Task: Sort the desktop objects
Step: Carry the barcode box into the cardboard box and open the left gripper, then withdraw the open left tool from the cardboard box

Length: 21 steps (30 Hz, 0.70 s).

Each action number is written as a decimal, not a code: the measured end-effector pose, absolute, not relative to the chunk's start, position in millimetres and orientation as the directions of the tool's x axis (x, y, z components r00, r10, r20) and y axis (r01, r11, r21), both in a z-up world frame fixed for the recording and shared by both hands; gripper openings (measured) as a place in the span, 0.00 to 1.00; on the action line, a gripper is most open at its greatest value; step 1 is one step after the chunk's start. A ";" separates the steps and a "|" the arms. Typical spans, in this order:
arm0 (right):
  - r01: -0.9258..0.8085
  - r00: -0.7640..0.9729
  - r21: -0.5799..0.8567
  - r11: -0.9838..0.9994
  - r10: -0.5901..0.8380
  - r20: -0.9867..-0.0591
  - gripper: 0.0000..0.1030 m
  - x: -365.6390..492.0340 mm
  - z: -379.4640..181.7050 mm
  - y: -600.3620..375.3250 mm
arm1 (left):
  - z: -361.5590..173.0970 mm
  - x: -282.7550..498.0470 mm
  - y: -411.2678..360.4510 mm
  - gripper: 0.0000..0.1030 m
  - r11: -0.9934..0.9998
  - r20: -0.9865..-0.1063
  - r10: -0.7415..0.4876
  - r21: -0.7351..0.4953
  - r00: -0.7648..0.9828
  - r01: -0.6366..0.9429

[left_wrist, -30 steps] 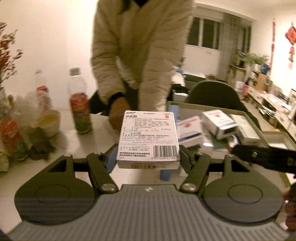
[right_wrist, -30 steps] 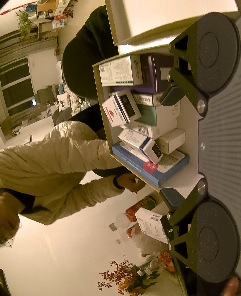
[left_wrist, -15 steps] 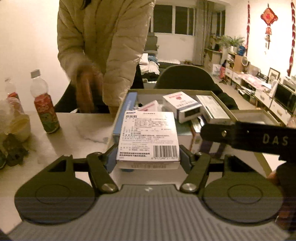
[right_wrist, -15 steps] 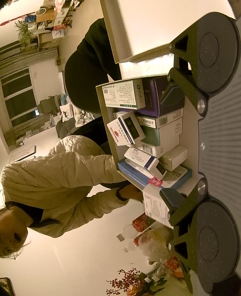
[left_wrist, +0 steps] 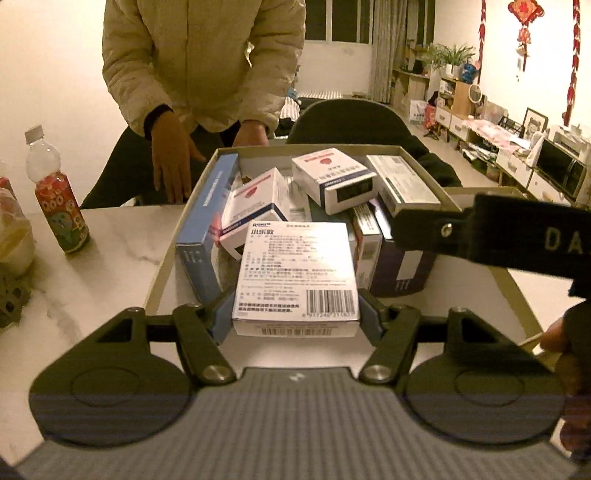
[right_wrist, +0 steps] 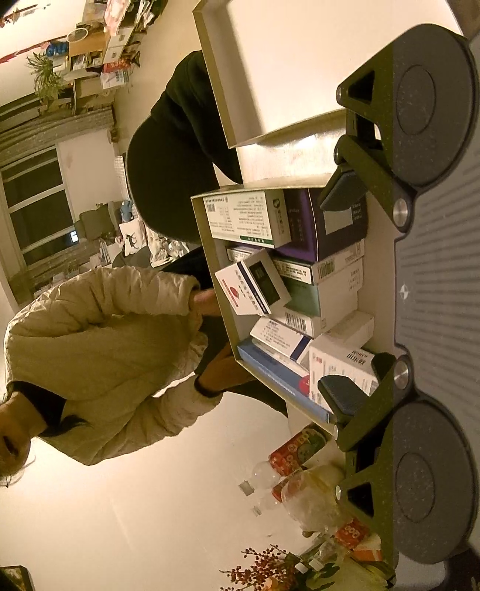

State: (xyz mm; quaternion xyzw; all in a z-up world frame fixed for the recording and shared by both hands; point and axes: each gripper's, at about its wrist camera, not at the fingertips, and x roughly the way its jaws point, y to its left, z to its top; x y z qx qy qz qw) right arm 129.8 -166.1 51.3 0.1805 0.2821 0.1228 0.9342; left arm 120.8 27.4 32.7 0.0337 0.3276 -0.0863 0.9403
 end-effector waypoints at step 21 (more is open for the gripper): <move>-0.130 0.810 0.403 0.906 0.332 -0.484 0.94 130.0 53.0 -167.0 | 19.8 131.6 24.8 0.79 0.985 -0.679 -0.111 0.020 0.726 0.169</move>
